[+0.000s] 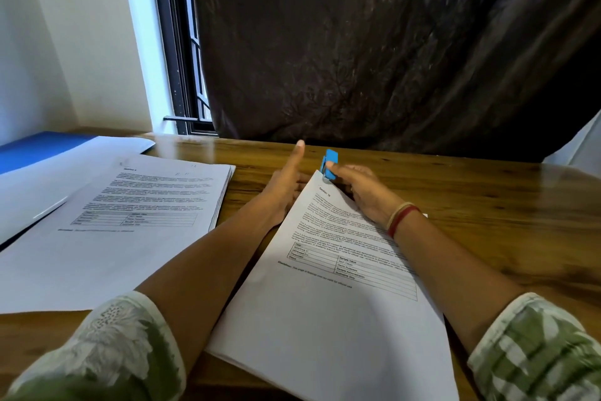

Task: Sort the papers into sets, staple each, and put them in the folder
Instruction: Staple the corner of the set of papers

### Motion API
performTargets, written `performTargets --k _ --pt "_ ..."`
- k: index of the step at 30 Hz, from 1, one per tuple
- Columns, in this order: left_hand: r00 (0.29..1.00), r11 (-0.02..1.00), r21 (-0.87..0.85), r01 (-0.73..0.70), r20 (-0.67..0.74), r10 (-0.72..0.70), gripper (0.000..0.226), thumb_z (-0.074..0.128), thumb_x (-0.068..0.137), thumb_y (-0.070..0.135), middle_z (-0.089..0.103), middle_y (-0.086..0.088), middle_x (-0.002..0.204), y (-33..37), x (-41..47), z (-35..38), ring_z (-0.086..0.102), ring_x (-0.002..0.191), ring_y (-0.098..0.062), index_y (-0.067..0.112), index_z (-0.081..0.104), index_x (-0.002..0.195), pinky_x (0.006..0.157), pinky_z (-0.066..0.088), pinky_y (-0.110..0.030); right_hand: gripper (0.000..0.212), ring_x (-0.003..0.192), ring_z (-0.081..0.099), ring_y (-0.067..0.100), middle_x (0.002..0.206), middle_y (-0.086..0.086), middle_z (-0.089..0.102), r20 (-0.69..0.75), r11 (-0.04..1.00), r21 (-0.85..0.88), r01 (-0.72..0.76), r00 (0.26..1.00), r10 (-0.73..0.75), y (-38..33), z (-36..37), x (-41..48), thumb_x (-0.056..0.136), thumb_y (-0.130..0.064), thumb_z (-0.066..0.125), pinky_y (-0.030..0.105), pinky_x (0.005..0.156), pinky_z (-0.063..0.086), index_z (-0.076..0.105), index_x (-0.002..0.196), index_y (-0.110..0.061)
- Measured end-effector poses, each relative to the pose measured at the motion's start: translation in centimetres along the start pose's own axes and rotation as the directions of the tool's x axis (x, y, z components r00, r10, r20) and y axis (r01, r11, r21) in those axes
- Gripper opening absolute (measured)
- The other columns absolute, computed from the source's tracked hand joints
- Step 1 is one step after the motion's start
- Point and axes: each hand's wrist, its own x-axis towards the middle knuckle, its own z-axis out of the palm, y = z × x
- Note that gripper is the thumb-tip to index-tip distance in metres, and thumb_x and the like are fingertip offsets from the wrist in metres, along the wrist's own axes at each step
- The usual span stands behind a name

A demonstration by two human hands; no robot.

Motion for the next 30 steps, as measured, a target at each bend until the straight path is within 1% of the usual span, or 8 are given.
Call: performTargets --k 2,5,8,14,19,22,25,30 --pt "1.0 0.999 0.037 -0.012 -0.007 0.013 0.095 0.043 0.069 0.087 0.068 -0.011 0.114 0.2 -0.2 0.2 0.065 0.1 -0.028 0.008 0.061 0.118 0.093 0.05 -0.044 0.027 0.066 0.066 0.013 0.079 0.005 0.07 -0.044 0.994 0.102 -0.028 0.999 0.033 0.0 -0.1 0.1 0.09 -0.03 0.065 0.022 0.059 0.054 0.066 0.102 -0.006" --pt "0.996 0.986 0.15 -0.067 -0.046 0.074 0.05 0.067 0.083 0.051 0.07 -0.007 0.105 -0.2 -0.2 0.6 0.068 0.084 -0.021 0.008 0.062 0.108 0.071 0.054 -0.032 0.033 0.077 0.069 0.014 0.093 0.01 0.073 -0.047 0.983 0.179 -0.033 0.998 0.043 -0.1 -0.2 0.1 0.091 -0.03 0.063 0.027 0.078 0.056 0.064 0.112 -0.004" --pt "0.989 0.959 0.259 -0.117 -0.062 0.138 0.026 0.075 0.082 0.02 0.074 -0.009 0.094 -0.7 0.3 0.9 0.071 0.088 -0.021 0.002 0.068 0.099 0.083 0.057 -0.038 0.033 0.084 0.067 0.016 0.103 0.013 0.072 -0.065 0.975 0.218 -0.039 0.996 0.054 -0.1 -0.2 0.2 0.091 -0.032 0.062 0.029 0.086 0.053 0.064 0.111 -0.006" --pt "0.998 0.948 0.317 0.009 -0.055 0.009 0.029 0.061 0.093 0.021 0.069 -0.008 0.108 -0.2 0.8 0.3 0.068 0.092 -0.02 0.007 0.057 0.118 0.063 0.052 -0.029 0.032 0.088 0.067 0.01 0.096 0.002 0.073 -0.07 0.934 0.356 -0.024 0.996 0.052 -0.2 -1.1 0.3 0.095 -0.036 0.054 0.023 0.081 0.049 0.063 0.114 -0.011" --pt "0.999 0.966 0.254 0.039 0.017 -0.045 0.02 0.052 0.098 0.019 0.071 -0.008 0.106 0.4 0.6 -0.4 0.069 0.094 -0.022 0.009 0.061 0.112 0.082 0.053 -0.032 0.029 0.097 0.064 0.011 0.097 -0.001 0.073 -0.087 0.925 0.379 -0.04 0.993 0.078 0.0 -1.6 0.6 0.095 -0.04 0.051 0.03 0.1 0.039 0.065 0.104 -0.015" --pt "0.989 0.978 0.198 0.061 0.117 -0.085 0.018 0.055 0.096 0.016 0.073 -0.007 0.104 0.7 0.1 -1.1 0.071 0.094 -0.02 0.009 0.063 0.111 0.072 0.056 -0.027 0.032 0.097 0.063 0.011 0.1 -0.001 0.072 -0.106 0.925 0.379 -0.027 0.992 0.073 0.1 -1.5 0.5 0.096 -0.04 0.051 0.031 0.098 0.041 0.064 0.11 -0.015" --pt "0.981 0.951 0.306 0.053 0.162 -0.107 0.023 0.06 0.092 0.008 0.072 -0.004 0.109 0.9 -0.2 -1.9 0.07 0.097 -0.017 0.01 0.066 0.114 0.071 0.058 -0.028 0.037 0.091 0.061 0.011 0.098 -0.002 0.07 -0.189 0.924 0.383 0.006 0.979 0.072 -0.4 -1.6 0.4 0.097 -0.041 0.046 0.03 0.082 0.045 0.061 0.119 -0.015" --pt "0.999 0.926 0.376 0.036 -0.01 -0.034 0.016 0.057 0.095 0.015 0.068 -0.004 0.112 2.0 -1.0 -2.4 0.067 0.097 -0.02 0.01 0.061 0.11 0.088 0.054 -0.038 0.029 0.066 0.051 0.008 0.085 -0.001 0.057 -0.542 0.947 0.255 0.194 0.84 -0.026 -2.7 -4.0 0.9 0.102 -0.038 0.038 0.022 0.061 0.042 0.05 0.117 -0.016"
